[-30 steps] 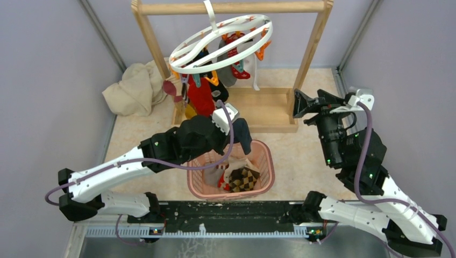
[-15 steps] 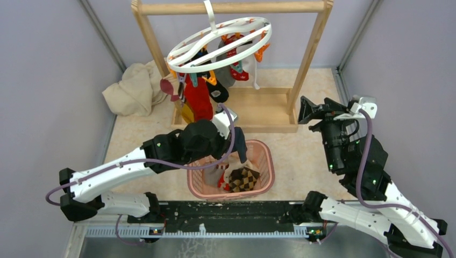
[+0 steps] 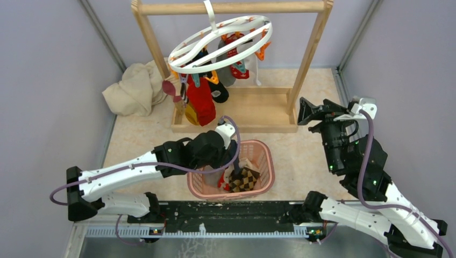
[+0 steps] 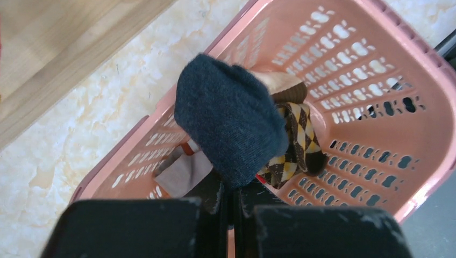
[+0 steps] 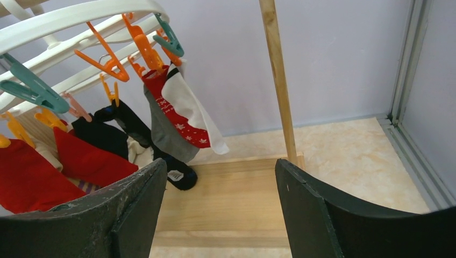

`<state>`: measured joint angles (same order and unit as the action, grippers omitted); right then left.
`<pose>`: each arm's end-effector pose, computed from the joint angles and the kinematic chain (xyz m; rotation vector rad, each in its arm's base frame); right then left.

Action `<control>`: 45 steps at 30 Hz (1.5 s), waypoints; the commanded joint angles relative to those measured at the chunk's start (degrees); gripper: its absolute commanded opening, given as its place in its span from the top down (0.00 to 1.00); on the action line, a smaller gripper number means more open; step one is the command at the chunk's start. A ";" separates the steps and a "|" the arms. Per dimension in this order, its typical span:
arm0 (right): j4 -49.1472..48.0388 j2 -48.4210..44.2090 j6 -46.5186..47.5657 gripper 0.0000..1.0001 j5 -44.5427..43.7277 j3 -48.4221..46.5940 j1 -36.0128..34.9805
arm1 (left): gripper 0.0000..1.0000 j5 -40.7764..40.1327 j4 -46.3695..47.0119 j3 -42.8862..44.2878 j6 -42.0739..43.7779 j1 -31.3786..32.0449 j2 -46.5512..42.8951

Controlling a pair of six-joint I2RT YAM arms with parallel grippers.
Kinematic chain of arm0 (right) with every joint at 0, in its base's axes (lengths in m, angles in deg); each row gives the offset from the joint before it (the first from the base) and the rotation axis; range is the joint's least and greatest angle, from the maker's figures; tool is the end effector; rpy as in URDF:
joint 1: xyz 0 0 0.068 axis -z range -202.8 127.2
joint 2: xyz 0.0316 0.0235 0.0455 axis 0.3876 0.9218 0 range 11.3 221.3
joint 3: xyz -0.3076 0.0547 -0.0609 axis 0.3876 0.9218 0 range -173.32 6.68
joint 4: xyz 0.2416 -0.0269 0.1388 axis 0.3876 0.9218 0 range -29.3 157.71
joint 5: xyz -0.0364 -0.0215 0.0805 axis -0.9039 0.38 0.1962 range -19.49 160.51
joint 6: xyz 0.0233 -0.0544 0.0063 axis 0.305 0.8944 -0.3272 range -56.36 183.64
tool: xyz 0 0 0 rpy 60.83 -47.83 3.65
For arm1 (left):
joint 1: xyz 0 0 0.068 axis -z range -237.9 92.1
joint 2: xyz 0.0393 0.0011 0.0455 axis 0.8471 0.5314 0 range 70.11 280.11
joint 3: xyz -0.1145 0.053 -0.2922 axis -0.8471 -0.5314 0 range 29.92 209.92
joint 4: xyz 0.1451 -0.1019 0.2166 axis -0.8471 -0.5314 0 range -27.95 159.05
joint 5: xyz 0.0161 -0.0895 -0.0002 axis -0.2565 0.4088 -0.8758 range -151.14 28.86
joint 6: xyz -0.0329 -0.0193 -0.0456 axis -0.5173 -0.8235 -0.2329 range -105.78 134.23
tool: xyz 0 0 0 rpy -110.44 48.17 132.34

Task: Remove the socks clipped to the hanger
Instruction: Place the sock in the bin.

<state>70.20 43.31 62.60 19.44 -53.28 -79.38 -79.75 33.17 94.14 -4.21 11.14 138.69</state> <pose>0.0604 0.0299 0.4874 0.1387 1.3695 0.2871 0.1069 -0.2406 0.3681 0.8119 2.1197 -0.4578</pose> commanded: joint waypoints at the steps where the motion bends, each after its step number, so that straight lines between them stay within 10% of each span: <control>1: -0.49 0.90 -1.66 0.26 1.24 0.46 -0.11 | 1.00 -1.23 3.07 -3.40 -1.57 -0.04 -0.87; 13: 1.50 3.29 -4.44 0.25 2.93 -0.17 -0.12 | 1.00 -1.56 8.20 -11.00 -2.79 -0.04 -0.80; 26: 3.11 7.99 -6.59 0.25 5.58 -2.60 -0.12 | 0.92 -15.61 -6.99 -9.56 -11.67 -0.04 -0.15; 45: 3.83 13.45 -8.40 0.24 7.87 -3.90 -0.11 | 0.20 -12.57 -1.84 -9.33 -6.13 -0.04 -13.26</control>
<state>75.34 56.86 55.02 26.74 -54.61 -79.38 -94.29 28.39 83.04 -13.09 11.11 128.59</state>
